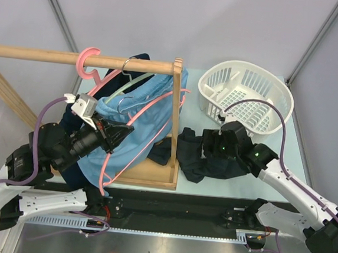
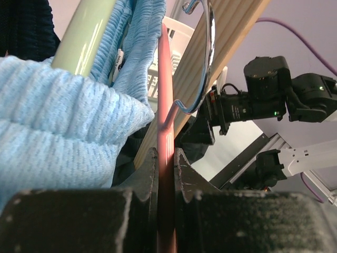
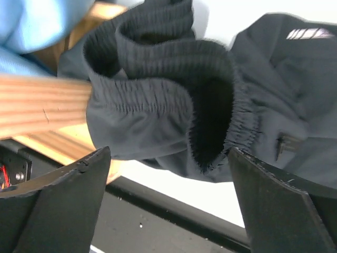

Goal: Remove the shorts from the hanger

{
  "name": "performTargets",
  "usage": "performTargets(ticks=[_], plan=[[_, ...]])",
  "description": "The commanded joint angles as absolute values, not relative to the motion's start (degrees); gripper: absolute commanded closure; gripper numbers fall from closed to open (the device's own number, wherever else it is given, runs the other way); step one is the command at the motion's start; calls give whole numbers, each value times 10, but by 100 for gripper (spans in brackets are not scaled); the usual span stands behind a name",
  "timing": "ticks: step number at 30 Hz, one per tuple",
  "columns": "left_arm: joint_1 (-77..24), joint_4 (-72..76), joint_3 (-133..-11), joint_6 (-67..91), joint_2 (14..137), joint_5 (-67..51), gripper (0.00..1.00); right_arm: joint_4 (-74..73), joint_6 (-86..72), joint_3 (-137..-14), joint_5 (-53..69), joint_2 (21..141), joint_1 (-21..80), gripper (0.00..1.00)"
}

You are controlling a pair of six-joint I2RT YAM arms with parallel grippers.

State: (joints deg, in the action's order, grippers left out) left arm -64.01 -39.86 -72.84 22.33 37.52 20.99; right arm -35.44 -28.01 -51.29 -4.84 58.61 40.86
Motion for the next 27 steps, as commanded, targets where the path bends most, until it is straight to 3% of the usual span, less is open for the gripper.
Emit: performTargets(ticks=[1, 11, 21, 23, 26, 27], plan=[[-643, -381, -731, 240, 379, 184, 100, -304, -287, -483, -20, 565, 421, 0], [-643, -377, -727, 242, 371, 185, 100, -203, -285, -435, -225, 641, 607, 0], [-643, -388, -730, 243, 366, 186, 100, -156, -314, -434, -373, 803, 625, 0], [-642, -388, -729, 243, 364, 187, 100, -142, -314, -434, -371, 827, 625, 3], [-643, -389, -729, 243, 363, 188, 100, -121, -317, -434, -369, 861, 628, 13], [-643, -388, -729, 243, 363, 188, 100, -115, -326, -434, -373, 867, 630, 21]])
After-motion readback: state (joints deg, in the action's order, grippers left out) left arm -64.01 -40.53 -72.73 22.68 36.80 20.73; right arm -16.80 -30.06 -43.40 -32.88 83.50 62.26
